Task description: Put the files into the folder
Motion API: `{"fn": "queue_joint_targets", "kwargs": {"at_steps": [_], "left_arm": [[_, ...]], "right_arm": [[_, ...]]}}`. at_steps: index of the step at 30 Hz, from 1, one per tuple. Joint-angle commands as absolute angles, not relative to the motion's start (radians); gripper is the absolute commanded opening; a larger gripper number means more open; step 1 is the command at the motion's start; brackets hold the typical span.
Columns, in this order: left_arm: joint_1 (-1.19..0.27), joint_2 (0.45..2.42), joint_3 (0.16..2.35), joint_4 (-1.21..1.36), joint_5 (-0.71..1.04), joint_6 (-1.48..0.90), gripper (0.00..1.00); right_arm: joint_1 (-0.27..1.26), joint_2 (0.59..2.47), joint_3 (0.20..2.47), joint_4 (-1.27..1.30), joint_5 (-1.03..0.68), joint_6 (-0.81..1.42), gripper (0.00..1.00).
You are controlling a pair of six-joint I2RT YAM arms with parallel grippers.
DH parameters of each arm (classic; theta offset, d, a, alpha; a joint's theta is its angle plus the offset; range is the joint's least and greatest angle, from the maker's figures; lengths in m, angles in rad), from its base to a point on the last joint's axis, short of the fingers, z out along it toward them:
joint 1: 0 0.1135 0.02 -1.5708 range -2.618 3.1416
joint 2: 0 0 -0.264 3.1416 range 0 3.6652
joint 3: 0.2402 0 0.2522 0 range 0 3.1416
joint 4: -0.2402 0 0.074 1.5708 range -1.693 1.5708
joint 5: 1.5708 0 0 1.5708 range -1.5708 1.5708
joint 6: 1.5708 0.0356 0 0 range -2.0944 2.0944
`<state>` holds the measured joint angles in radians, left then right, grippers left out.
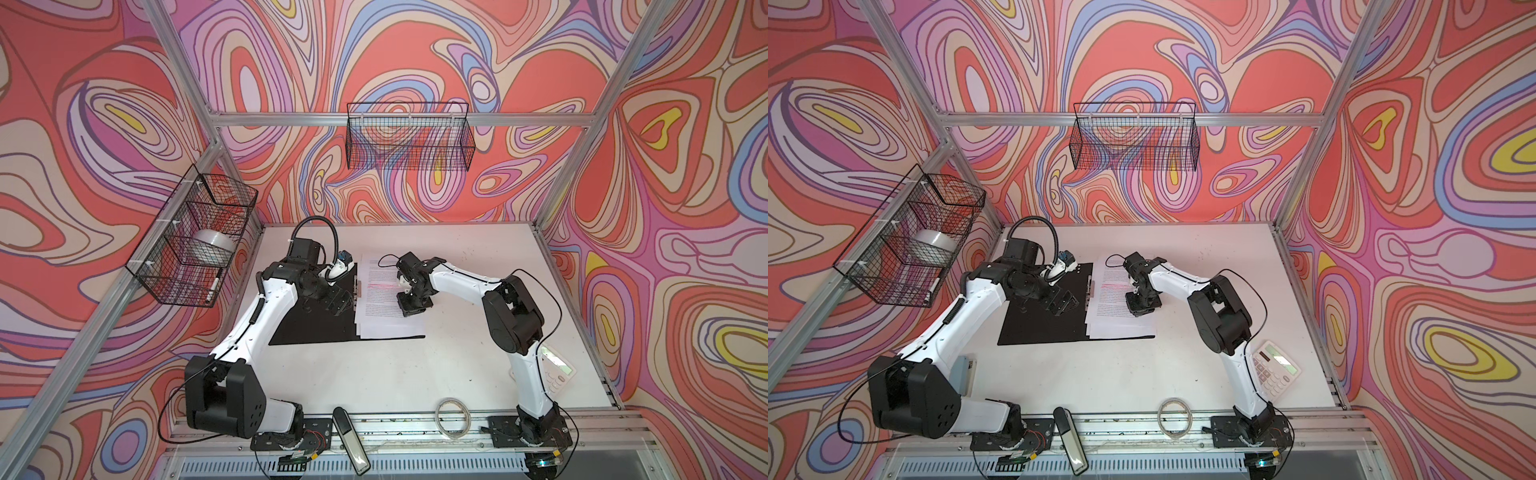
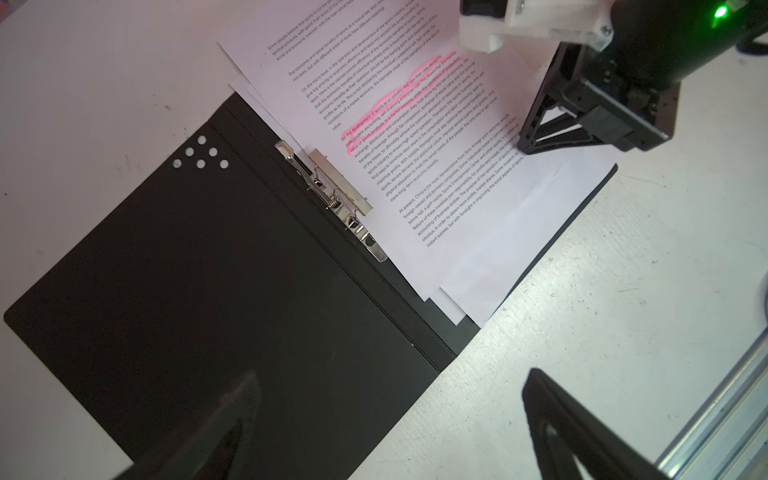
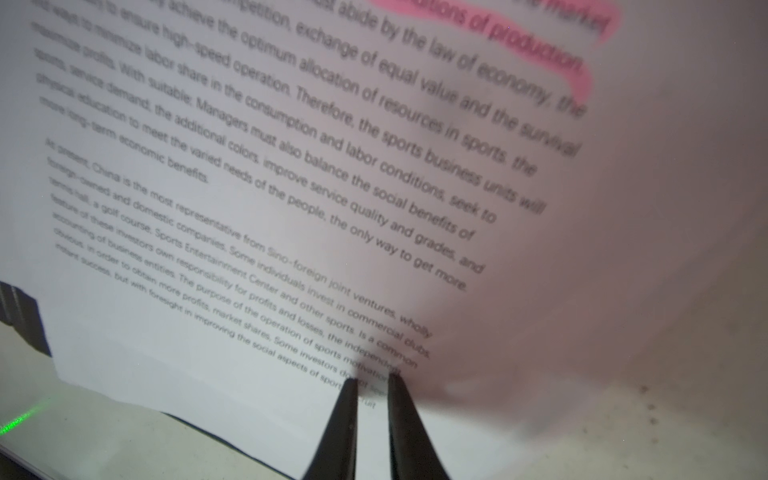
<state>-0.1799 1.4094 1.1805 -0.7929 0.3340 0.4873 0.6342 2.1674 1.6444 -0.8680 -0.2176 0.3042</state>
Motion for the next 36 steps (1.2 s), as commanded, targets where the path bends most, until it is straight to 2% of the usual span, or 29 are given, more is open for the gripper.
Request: {"fn": "queue_joint_targets", "kwargs": {"at_steps": [1,7,14,19,27,36], "left_arm": [[-0.222,1.401,1.121,-0.748,0.275,0.56,1.0],[-0.29,1.367,0.977,-0.661,0.217,0.644,1.0],[-0.386,1.333,0.808,-0.508,0.167,0.729,1.0],[-0.442,1.367,0.764,-0.428,0.143,0.762,1.0],[-0.485,1.44,0.718,-0.313,0.117,0.831,1.0],[-0.541,1.501,0.693,-0.27,0.089,0.895,1.0]], "right_arm": [[0.637,2.152,1.646,-0.877,-0.213,0.291,0.18],[0.625,2.117,1.87,-0.928,-0.198,0.271,0.25],[0.56,2.287,2.151,-0.899,-0.254,0.223,0.26],[0.514,2.374,2.183,-0.714,-0.359,0.233,0.26],[0.476,2.492,2.213,-0.492,-0.374,0.242,0.25],[0.426,2.662,2.355,-0.425,-0.385,0.264,0.25]]}}
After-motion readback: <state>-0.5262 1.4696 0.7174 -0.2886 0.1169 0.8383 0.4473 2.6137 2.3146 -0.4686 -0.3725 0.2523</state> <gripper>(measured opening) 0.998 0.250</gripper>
